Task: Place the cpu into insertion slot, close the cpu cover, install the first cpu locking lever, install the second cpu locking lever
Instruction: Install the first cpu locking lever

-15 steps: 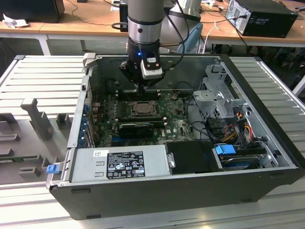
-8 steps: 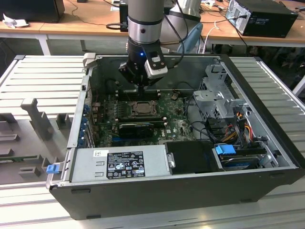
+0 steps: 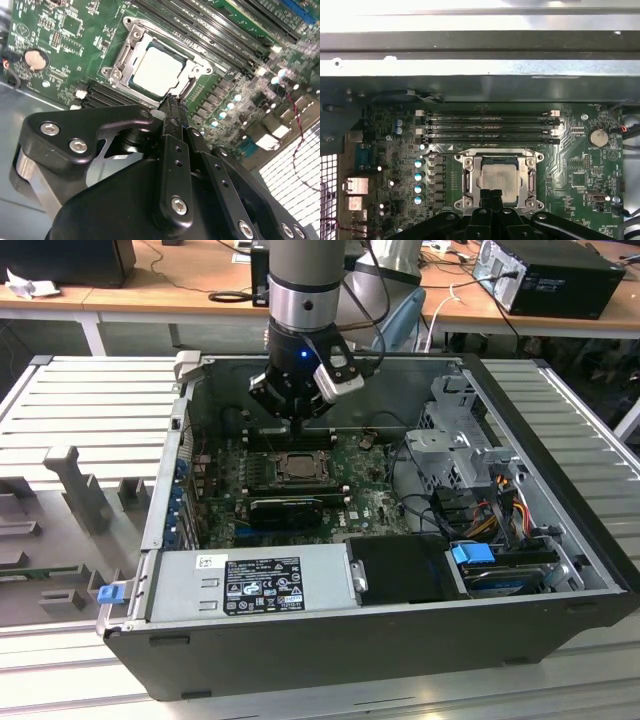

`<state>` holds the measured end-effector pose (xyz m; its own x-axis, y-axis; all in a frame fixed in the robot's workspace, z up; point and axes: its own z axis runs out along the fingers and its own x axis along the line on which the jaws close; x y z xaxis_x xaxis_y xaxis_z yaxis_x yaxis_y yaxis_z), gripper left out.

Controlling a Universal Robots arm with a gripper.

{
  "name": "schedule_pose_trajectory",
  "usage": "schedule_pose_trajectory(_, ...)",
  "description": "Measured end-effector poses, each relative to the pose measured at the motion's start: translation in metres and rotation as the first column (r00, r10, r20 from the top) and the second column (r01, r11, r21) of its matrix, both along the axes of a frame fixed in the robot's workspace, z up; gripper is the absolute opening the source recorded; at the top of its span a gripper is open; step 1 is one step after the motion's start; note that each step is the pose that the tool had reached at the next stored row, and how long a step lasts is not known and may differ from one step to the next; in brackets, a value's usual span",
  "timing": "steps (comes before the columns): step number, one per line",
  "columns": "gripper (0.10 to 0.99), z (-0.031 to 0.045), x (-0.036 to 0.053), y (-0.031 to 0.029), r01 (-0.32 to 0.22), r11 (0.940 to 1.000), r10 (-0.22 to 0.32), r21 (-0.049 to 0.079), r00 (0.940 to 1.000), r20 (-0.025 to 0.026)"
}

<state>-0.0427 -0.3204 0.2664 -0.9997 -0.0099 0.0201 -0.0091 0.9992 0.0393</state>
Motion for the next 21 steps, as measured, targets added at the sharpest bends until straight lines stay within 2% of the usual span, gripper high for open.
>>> schedule_pose_trajectory(4, 0.106, 0.0000, -0.0002, 0.0000, -0.046, 0.9989, 0.046, 0.000, 0.9989, -0.0001)
schedule_pose_trajectory(7, 0.106, -0.0001, -0.0079, 0.0000, -0.053, 0.9986, 0.053, 0.002, 0.9986, 0.0004)
schedule_pose_trajectory(9, 0.106, -0.0002, -0.0164, 0.0000, -0.055, 0.9985, 0.055, 0.002, 0.9985, 0.0024)
schedule_pose_trajectory(15, 0.106, -0.0017, -0.0343, 0.0000, -0.056, 0.9985, 0.056, 0.002, 0.9984, 0.0049)
schedule_pose_trajectory(16, 0.106, -0.0025, -0.0383, 0.0000, -0.056, 0.9984, 0.056, 0.002, 0.9984, 0.0056)
schedule_pose_trajectory(18, 0.106, -0.0043, -0.0530, 0.0005, -0.056, 0.9984, 0.056, 0.003, 0.9984, 0.0105)
schedule_pose_trajectory(21, 0.106, -0.0048, -0.0621, 0.0044, -0.056, 0.9984, 0.056, 0.008, 0.9984, 0.0107)
